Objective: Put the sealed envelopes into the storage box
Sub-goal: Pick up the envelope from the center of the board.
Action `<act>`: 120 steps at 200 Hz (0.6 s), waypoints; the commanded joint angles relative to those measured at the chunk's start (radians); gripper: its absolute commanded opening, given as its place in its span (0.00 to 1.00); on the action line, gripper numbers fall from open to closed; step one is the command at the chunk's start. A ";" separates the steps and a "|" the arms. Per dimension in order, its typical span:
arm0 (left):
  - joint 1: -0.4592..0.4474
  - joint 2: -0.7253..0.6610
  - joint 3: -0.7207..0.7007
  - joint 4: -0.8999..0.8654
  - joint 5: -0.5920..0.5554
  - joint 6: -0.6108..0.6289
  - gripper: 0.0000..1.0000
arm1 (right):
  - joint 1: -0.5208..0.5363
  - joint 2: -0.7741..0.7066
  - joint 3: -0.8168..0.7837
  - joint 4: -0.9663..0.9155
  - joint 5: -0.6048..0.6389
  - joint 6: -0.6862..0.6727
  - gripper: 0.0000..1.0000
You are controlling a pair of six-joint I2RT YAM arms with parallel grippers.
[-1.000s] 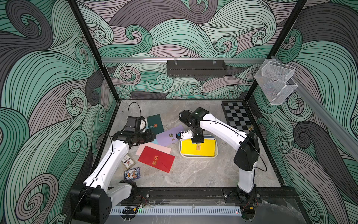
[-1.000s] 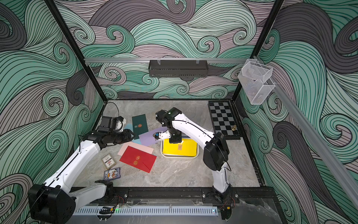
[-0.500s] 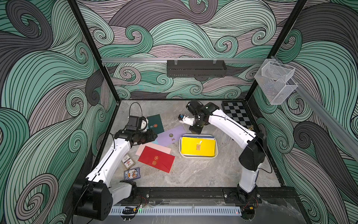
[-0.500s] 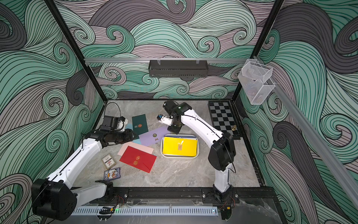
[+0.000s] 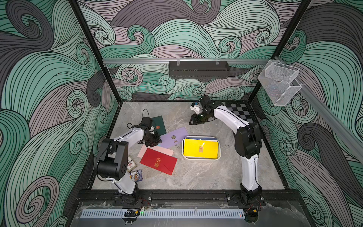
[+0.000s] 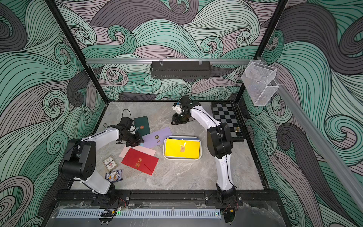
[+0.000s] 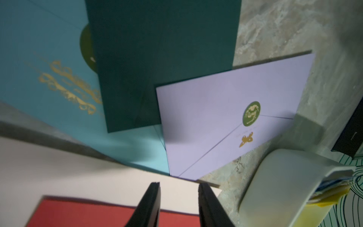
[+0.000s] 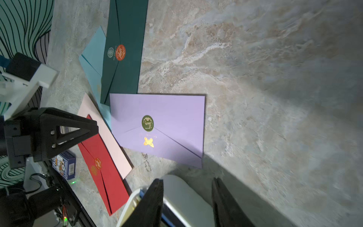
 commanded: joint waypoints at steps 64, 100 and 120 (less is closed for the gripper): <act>-0.027 0.164 0.133 0.024 -0.057 -0.013 0.33 | 0.002 0.200 0.112 0.047 -0.062 0.097 0.47; -0.028 0.189 0.118 0.036 -0.066 -0.012 0.32 | 0.006 0.244 0.106 0.056 -0.070 0.119 0.47; -0.028 0.198 0.119 0.030 -0.067 -0.012 0.32 | 0.013 0.260 0.104 0.059 -0.075 0.125 0.48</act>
